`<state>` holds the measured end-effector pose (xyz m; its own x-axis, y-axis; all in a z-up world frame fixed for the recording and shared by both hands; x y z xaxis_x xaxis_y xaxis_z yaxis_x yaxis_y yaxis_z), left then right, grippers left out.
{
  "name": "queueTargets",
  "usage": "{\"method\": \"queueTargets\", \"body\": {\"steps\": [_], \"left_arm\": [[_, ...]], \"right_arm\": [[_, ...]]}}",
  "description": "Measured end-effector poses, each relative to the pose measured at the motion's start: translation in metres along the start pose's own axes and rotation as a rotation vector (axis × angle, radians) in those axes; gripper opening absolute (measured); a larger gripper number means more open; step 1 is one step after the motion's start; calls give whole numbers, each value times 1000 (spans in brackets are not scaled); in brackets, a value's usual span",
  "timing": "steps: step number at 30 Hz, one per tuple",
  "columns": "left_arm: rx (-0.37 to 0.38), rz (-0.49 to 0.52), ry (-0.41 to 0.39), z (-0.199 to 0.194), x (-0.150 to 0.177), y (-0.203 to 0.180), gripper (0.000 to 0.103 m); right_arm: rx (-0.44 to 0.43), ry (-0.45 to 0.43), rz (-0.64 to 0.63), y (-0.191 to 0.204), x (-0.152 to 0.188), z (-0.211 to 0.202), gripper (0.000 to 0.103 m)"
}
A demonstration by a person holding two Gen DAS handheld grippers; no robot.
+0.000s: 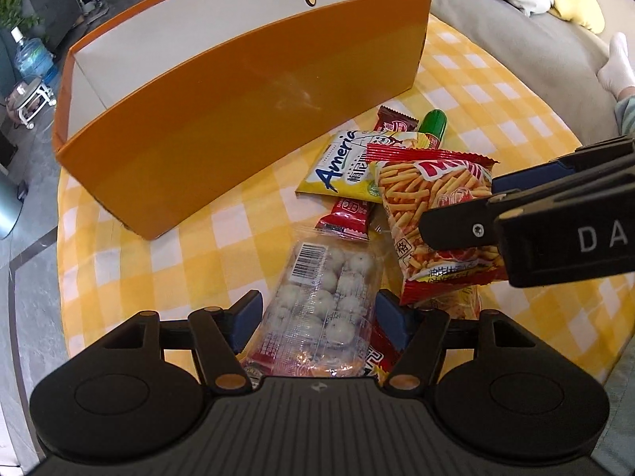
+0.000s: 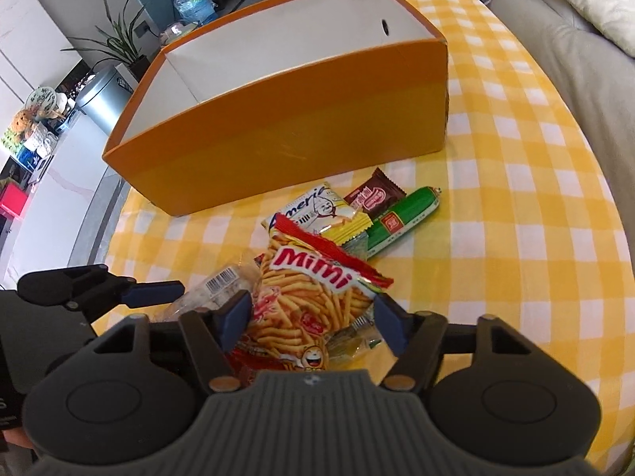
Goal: Organize snacks
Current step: 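Grasp the clear bag of white balls with the left tool while the right tool grasps the red Mimi bag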
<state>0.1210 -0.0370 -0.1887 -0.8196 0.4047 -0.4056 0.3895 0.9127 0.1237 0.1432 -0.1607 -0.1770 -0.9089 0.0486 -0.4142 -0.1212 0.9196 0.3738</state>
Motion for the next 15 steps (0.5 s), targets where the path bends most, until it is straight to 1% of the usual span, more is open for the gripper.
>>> {"method": "queueTargets", "body": {"steps": [8,9,10,15], "left_arm": [[-12,-6,9,7,0,-3,76],[-14,-3,8,7,0,-4,75],[-13,-1,6,7,0,-5,72],[-26,-5,-3,6,1,-7,68]], "right_arm": [[-3,-1,-14,0,0,2,56],[-2,-2,-18,1,0,2,55],[-3,-3,-20,1,1,1,54],[-9,-10,-27,0,1,-1,48]]}}
Point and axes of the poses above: each gripper's, at about its wrist camera, not at the fingertips, and z roughly the way its jaws point, y to its left, x to its underside, the point moved 5 cm from there along z, roughly the way its jaws point, and after that the axes turned 4 degrees about -x, right-handed, at the moved point
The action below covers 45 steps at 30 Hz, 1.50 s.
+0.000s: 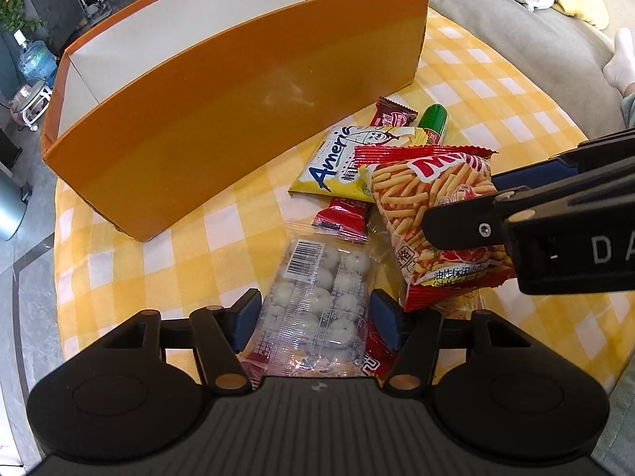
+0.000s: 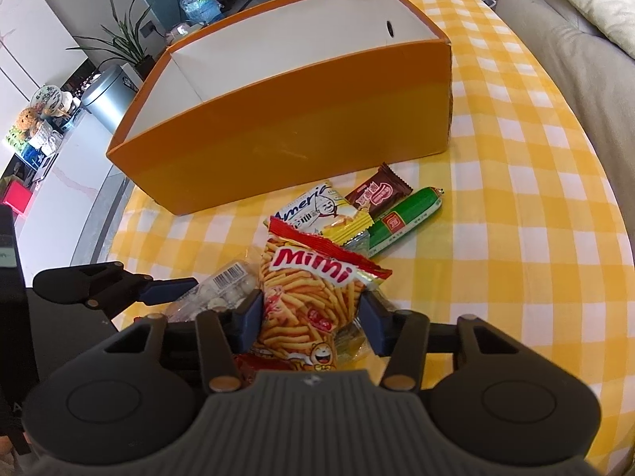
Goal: Organize snacks
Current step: 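Grasp the clear bag of white balls with the left tool while the right tool grasps the red Mimi bag, then lower both held bags into the orange box and open both tools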
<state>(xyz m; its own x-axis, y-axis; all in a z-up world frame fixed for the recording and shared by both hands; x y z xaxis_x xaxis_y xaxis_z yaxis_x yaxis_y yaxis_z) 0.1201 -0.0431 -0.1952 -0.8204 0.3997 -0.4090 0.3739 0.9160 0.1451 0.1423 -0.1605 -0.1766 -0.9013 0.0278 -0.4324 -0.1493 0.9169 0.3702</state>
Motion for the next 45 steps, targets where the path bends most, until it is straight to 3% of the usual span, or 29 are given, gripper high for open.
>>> {"method": "queueTargets", "body": {"steps": [17,24,35,45], "left_arm": [[-47,-142,-40,-35,3,18,65],[-53,-243,-121,-68,-1,36,65],[-22,-354,-282,-129,-48,67,65],[-53,-324,-372,-144,-107,84,65]], "right_arm": [[26,-78,-14,-5,-7,-31,44],[35,-104,-7,-9,-9,-45,44],[17,-172,-93,8,-36,-76,44],[13,-241,-233,35,-98,-95,44]]}}
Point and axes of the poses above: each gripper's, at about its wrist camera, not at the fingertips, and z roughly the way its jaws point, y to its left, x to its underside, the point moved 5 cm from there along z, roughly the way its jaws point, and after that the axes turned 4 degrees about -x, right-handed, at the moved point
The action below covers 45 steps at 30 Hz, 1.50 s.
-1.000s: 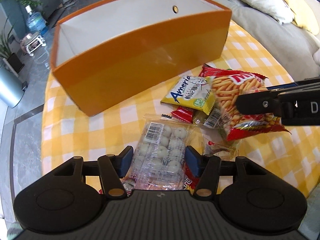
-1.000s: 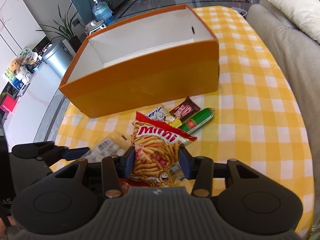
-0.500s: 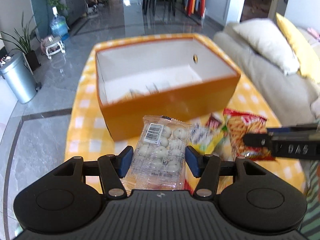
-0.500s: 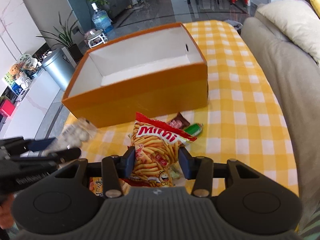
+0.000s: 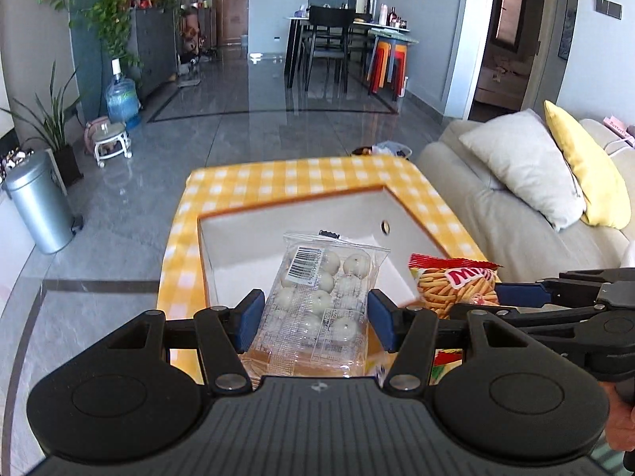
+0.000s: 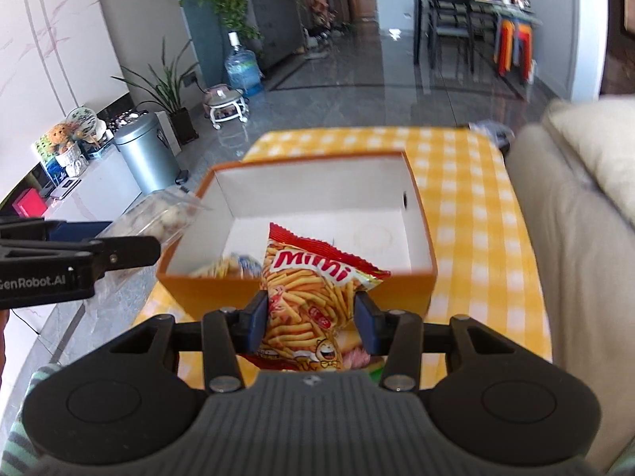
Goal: Organize snacks
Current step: 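Lower both held bags into the orange box and open both tools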
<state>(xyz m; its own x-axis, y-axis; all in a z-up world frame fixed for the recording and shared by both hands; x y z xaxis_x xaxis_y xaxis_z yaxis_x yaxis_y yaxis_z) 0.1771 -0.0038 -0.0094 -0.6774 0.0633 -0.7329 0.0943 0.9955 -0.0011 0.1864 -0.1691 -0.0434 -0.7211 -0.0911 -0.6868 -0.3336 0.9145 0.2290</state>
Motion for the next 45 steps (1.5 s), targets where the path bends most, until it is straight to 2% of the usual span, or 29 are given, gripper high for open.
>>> {"method": "queueTargets", "body": {"steps": [6,14,21,26,40,45], "left_arm": [[-7,0,14,21,-17,1,65],[-15,-14,116,70,-19,8,65],[4,-47,243,113,-4,15,65],[-11,-48,309,136,3,16,65],[-21,-13,434,172,14,11,66],[-25,-8,443,174,14,10,66]], "right_arm": [[24,2,-79,0,-33,20,44],[42,85,-169,-2,-54,70,44],[37,209,-226,-7,-54,125,44],[48,282,-240,-16,-53,156,44],[108,456,-384,-20,-38,210,44],[110,488,-368,-22,-36,215,45]]}}
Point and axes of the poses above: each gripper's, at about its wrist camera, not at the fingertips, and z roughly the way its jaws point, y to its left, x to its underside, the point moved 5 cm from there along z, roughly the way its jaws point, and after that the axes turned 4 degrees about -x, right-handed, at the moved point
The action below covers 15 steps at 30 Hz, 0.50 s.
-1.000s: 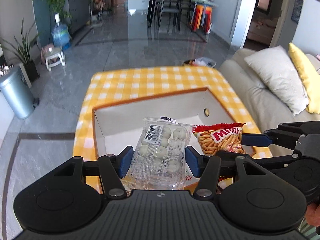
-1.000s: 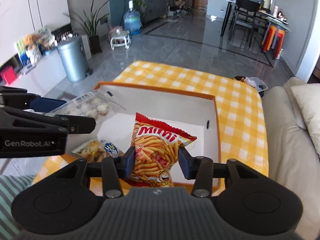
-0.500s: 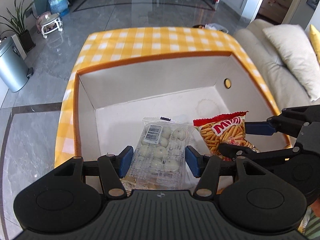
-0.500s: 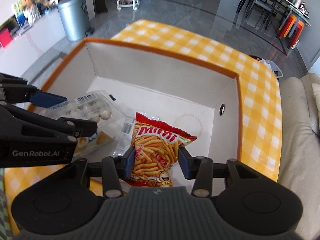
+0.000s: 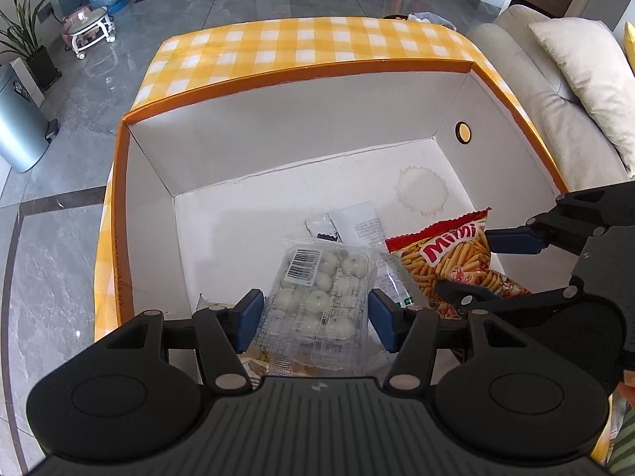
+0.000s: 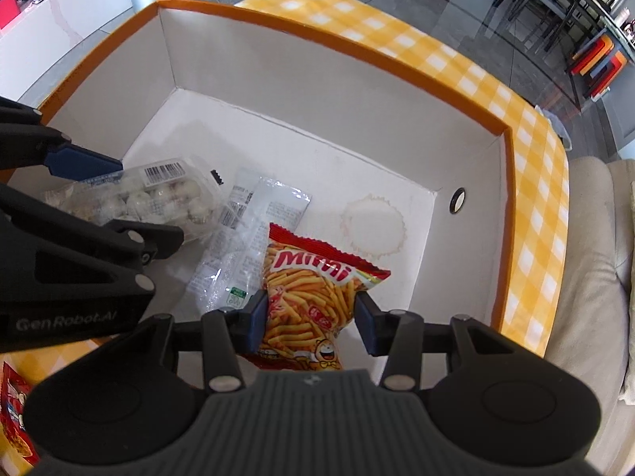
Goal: Organize snacks
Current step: 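Lower both held bags into the orange box and open both tools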
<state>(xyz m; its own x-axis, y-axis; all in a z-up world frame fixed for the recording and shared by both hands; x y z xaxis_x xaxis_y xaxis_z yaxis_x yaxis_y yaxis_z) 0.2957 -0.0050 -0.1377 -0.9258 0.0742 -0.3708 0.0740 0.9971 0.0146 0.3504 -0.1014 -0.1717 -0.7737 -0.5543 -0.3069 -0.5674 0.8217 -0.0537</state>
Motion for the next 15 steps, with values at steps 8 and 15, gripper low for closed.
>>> {"method": "queueTargets", "body": {"steps": [8,15], "left_arm": [[-17,14,7,-1,-1,0,68],[-35,2,-39,-15,2,4,72]], "right_arm": [[-12,36,25,0,-1,3,46],[15,33,29,-3,-2,-12,64]]}}
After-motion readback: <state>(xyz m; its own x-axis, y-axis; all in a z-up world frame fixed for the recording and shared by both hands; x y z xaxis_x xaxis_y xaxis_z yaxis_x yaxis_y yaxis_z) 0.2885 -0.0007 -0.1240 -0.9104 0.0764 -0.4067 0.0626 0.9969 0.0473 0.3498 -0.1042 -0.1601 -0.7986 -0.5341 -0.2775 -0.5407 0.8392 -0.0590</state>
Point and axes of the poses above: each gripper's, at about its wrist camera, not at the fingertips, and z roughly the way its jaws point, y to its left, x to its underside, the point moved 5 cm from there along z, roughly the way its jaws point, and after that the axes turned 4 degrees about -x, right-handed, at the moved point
